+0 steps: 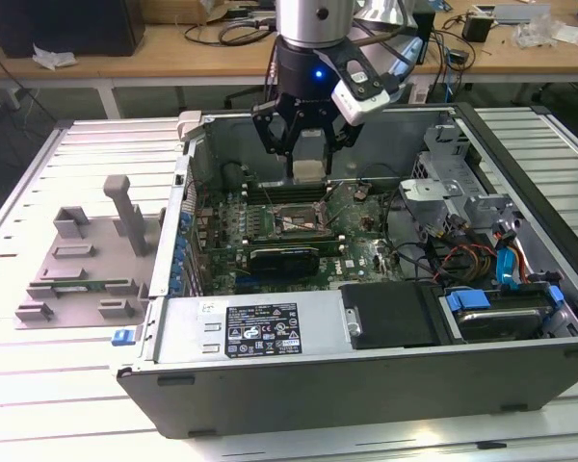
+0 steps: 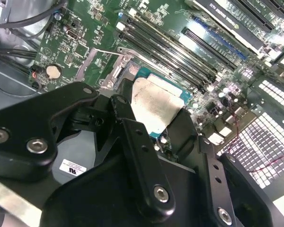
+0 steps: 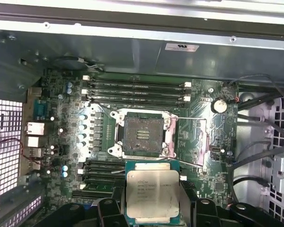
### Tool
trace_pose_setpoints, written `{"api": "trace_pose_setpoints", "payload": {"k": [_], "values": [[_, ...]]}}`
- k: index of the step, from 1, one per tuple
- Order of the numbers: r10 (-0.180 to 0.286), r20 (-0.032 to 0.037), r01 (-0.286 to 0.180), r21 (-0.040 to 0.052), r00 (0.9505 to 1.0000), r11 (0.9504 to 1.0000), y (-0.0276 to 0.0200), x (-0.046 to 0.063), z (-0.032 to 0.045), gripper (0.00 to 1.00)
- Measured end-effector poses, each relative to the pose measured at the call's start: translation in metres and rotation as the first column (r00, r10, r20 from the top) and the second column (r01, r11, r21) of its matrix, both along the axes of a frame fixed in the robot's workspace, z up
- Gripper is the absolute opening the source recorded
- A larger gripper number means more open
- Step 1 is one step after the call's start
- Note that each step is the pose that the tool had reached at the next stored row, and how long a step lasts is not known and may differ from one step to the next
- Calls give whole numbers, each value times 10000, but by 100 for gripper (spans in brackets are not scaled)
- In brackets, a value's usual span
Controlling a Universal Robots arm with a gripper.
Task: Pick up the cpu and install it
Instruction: 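Pick up the cpu and move it towards the insertion slot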
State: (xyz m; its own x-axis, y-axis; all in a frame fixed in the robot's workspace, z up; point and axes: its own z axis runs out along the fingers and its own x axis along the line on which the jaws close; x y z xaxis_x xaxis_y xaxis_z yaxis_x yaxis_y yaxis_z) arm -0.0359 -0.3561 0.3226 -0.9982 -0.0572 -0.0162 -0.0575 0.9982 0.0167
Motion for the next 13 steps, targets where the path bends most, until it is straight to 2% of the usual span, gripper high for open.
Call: {"api": "trace_pose_setpoints", "payload": {"k": [5,7,13], "values": [[-259,73,259,-24,9996,9997,6,-2,-41,54],[-318,91,318,-21,9995,9995,27,-3,-66,54],[-347,130,347,-27,9993,9994,154,-9,-153,54]]}}
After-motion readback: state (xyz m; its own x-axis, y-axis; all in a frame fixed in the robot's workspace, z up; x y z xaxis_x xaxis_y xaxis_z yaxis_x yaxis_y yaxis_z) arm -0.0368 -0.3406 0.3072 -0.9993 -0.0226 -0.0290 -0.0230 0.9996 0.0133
